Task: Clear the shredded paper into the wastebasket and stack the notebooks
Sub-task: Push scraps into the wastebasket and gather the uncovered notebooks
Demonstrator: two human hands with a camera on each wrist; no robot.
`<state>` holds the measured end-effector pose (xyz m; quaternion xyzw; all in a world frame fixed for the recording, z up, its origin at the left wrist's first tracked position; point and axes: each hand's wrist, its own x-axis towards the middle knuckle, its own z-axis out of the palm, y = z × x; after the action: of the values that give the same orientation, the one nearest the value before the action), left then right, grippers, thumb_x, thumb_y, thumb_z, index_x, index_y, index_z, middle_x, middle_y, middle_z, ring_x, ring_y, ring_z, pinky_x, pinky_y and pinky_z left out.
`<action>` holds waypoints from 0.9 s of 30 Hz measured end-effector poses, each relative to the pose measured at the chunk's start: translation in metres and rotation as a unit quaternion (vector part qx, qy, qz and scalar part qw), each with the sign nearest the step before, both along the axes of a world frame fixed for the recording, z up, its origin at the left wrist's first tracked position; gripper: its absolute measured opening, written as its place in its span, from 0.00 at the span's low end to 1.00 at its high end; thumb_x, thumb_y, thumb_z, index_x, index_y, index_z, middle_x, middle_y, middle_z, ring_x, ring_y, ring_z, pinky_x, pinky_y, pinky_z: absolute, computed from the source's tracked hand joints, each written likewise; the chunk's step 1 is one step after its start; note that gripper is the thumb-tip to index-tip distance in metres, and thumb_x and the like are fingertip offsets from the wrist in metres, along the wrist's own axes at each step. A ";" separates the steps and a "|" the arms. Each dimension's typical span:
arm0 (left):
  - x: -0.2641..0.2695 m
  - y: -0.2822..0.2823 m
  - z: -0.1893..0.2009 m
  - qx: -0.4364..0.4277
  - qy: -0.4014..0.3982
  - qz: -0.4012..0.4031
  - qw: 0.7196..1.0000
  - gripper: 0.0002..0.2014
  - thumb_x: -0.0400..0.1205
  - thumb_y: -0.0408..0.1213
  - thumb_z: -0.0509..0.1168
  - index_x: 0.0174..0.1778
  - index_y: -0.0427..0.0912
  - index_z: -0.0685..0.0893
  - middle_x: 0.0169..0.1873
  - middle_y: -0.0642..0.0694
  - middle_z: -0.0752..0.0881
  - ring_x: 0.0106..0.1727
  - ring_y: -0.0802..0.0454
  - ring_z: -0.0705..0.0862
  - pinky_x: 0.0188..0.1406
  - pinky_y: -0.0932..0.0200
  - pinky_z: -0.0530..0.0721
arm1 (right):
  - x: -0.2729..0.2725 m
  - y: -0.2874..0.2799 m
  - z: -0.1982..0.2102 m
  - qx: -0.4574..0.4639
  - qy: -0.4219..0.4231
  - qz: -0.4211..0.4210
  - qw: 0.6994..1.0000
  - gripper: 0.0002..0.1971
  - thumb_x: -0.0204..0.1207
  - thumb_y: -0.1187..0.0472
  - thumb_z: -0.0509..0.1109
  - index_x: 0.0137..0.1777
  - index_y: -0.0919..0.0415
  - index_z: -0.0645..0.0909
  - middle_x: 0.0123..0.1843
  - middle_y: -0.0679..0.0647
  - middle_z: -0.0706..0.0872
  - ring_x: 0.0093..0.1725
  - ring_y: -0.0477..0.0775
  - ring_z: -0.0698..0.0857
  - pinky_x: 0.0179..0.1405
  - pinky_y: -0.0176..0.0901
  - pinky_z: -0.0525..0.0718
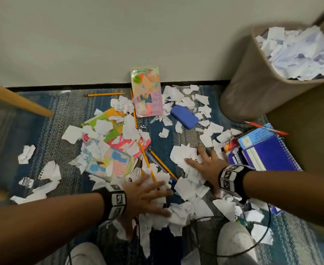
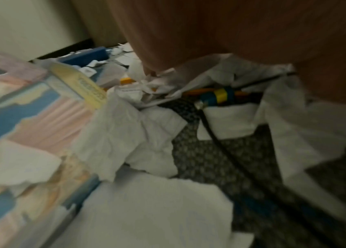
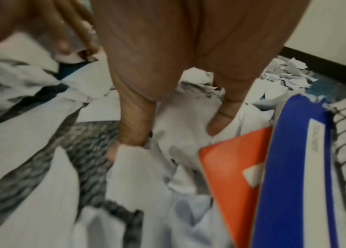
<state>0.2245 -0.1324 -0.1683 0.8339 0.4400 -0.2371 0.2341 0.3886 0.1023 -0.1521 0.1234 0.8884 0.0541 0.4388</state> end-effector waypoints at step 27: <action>-0.020 0.030 0.031 0.004 -0.052 0.233 0.971 0.25 0.79 0.44 0.60 0.75 0.56 0.70 0.74 0.55 0.72 0.78 0.51 0.63 0.73 0.45 0.58 | -0.028 0.020 0.003 -0.094 0.188 -0.015 0.978 0.48 0.63 0.35 0.71 0.79 0.47 0.53 0.81 0.59 0.54 0.77 0.64 0.62 0.69 0.63 0.74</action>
<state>0.2045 -0.1025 -0.1377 0.7202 0.6106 -0.1307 0.3023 0.3604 0.1226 -0.1495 0.1030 0.9543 -0.0600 0.2739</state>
